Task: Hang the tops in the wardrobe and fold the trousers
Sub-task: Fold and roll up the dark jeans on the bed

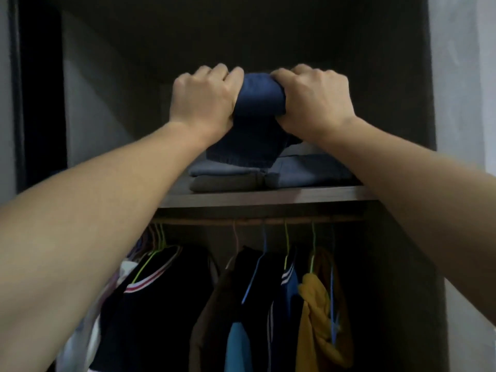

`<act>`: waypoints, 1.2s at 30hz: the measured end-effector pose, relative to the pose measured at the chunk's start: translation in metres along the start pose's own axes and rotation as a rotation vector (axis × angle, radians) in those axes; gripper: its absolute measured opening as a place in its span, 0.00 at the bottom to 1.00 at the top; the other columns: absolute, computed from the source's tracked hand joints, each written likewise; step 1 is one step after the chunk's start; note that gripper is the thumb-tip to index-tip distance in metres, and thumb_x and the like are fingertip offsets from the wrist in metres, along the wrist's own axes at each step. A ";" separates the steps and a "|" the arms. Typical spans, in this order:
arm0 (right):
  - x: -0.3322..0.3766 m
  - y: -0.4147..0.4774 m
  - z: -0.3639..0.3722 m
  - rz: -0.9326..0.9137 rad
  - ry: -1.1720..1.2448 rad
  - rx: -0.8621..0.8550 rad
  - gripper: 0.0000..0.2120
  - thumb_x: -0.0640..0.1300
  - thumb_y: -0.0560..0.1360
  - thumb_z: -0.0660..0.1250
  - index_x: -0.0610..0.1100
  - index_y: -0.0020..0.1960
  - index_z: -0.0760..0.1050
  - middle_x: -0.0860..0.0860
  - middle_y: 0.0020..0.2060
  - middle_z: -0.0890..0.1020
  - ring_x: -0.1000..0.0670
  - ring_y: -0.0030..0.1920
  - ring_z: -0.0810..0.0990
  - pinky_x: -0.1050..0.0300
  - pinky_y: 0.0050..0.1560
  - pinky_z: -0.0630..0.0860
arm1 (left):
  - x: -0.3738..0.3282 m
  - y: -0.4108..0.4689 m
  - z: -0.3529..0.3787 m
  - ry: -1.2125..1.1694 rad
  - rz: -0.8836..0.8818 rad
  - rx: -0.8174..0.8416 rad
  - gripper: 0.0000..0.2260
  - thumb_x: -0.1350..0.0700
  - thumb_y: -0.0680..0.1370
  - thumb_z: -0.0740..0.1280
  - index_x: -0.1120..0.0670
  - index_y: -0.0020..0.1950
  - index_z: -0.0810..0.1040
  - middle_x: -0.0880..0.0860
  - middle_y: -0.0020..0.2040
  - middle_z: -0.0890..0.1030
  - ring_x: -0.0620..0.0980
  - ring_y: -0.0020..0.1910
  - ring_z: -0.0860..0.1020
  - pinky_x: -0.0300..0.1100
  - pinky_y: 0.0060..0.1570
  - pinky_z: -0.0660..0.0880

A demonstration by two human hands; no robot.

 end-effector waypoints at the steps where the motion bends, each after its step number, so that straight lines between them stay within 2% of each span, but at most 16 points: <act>1: -0.008 0.006 0.014 -0.005 -0.019 0.009 0.23 0.52 0.73 0.68 0.49 0.66 0.72 0.44 0.54 0.80 0.36 0.49 0.81 0.49 0.42 0.70 | -0.002 0.009 0.018 -0.011 -0.001 -0.001 0.23 0.58 0.70 0.72 0.57 0.63 0.71 0.59 0.54 0.79 0.63 0.50 0.78 0.52 0.40 0.72; 5: -0.037 0.024 0.072 -0.001 -0.091 0.053 0.22 0.53 0.75 0.68 0.49 0.67 0.71 0.44 0.56 0.79 0.38 0.51 0.80 0.51 0.43 0.67 | -0.013 0.037 0.087 -0.053 -0.014 -0.007 0.22 0.57 0.72 0.71 0.57 0.64 0.70 0.60 0.55 0.78 0.64 0.51 0.78 0.51 0.38 0.68; 9: -0.062 0.033 0.131 -0.010 -0.207 0.155 0.21 0.52 0.75 0.69 0.49 0.66 0.72 0.43 0.55 0.79 0.37 0.52 0.80 0.47 0.44 0.71 | -0.033 0.054 0.160 -0.115 -0.002 -0.015 0.21 0.57 0.71 0.70 0.58 0.63 0.70 0.61 0.54 0.79 0.65 0.50 0.78 0.50 0.37 0.64; 13: -0.095 0.047 0.175 0.010 -0.359 0.191 0.21 0.51 0.74 0.68 0.48 0.65 0.72 0.42 0.55 0.79 0.36 0.51 0.80 0.48 0.42 0.68 | -0.051 0.085 0.224 -0.204 0.020 -0.070 0.20 0.57 0.71 0.71 0.58 0.61 0.71 0.60 0.53 0.79 0.64 0.48 0.79 0.49 0.36 0.64; 17: -0.124 0.062 0.201 0.065 -0.448 0.172 0.24 0.49 0.77 0.69 0.46 0.70 0.68 0.41 0.59 0.77 0.38 0.53 0.80 0.44 0.46 0.75 | -0.063 0.123 0.270 -0.307 -0.020 -0.085 0.25 0.57 0.72 0.72 0.58 0.67 0.68 0.60 0.58 0.77 0.63 0.53 0.78 0.51 0.39 0.67; 19: -0.135 0.057 0.219 0.071 -0.508 0.173 0.25 0.47 0.75 0.70 0.46 0.70 0.68 0.41 0.60 0.76 0.37 0.52 0.80 0.45 0.44 0.75 | -0.077 0.124 0.294 -0.348 -0.021 -0.051 0.29 0.56 0.72 0.72 0.58 0.70 0.66 0.60 0.60 0.76 0.63 0.55 0.77 0.52 0.42 0.70; 22: -0.147 0.020 0.266 -0.006 -0.483 0.353 0.26 0.49 0.72 0.72 0.45 0.67 0.71 0.40 0.58 0.77 0.36 0.49 0.81 0.47 0.42 0.76 | -0.121 0.097 0.341 -0.415 0.129 0.179 0.30 0.49 0.70 0.73 0.55 0.67 0.66 0.57 0.59 0.76 0.61 0.54 0.78 0.51 0.44 0.72; 25: -0.165 -0.042 0.316 0.036 -0.419 0.833 0.36 0.56 0.70 0.72 0.48 0.72 0.63 0.42 0.66 0.71 0.37 0.58 0.78 0.48 0.49 0.73 | -0.165 0.061 0.380 -0.578 0.359 0.630 0.25 0.48 0.68 0.74 0.52 0.61 0.69 0.53 0.54 0.78 0.55 0.49 0.77 0.47 0.43 0.74; 26: -0.170 -0.054 0.321 0.091 -0.379 0.939 0.39 0.56 0.69 0.73 0.49 0.74 0.60 0.43 0.69 0.67 0.37 0.61 0.76 0.48 0.53 0.73 | -0.169 0.058 0.383 -0.627 0.378 0.703 0.24 0.50 0.68 0.75 0.51 0.60 0.70 0.52 0.53 0.78 0.54 0.49 0.76 0.47 0.45 0.75; 30: -0.174 -0.046 0.313 0.203 -0.199 1.021 0.44 0.57 0.67 0.75 0.55 0.77 0.59 0.46 0.73 0.67 0.42 0.69 0.70 0.49 0.67 0.71 | -0.162 0.068 0.382 -0.714 0.366 0.761 0.22 0.54 0.68 0.77 0.48 0.56 0.70 0.51 0.54 0.77 0.52 0.51 0.76 0.49 0.50 0.77; 34: -0.171 -0.050 0.317 0.215 -0.169 1.070 0.43 0.59 0.65 0.74 0.58 0.76 0.61 0.49 0.72 0.71 0.44 0.69 0.71 0.47 0.68 0.71 | -0.158 0.067 0.393 -0.780 0.332 0.939 0.18 0.57 0.70 0.77 0.45 0.52 0.72 0.50 0.57 0.77 0.53 0.55 0.77 0.50 0.56 0.78; 36: -0.171 -0.057 0.324 0.223 -0.147 1.104 0.43 0.60 0.64 0.74 0.59 0.76 0.62 0.51 0.70 0.73 0.45 0.68 0.72 0.47 0.67 0.71 | -0.163 0.065 0.395 -0.745 0.358 0.964 0.17 0.57 0.70 0.77 0.44 0.48 0.72 0.50 0.57 0.77 0.52 0.56 0.77 0.51 0.57 0.77</act>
Point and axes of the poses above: each hand's wrist, its own y-axis towards the middle knuckle, its own z-axis out of the palm, x = y × z, the point moved 9 cm from there along y, towards the middle knuckle
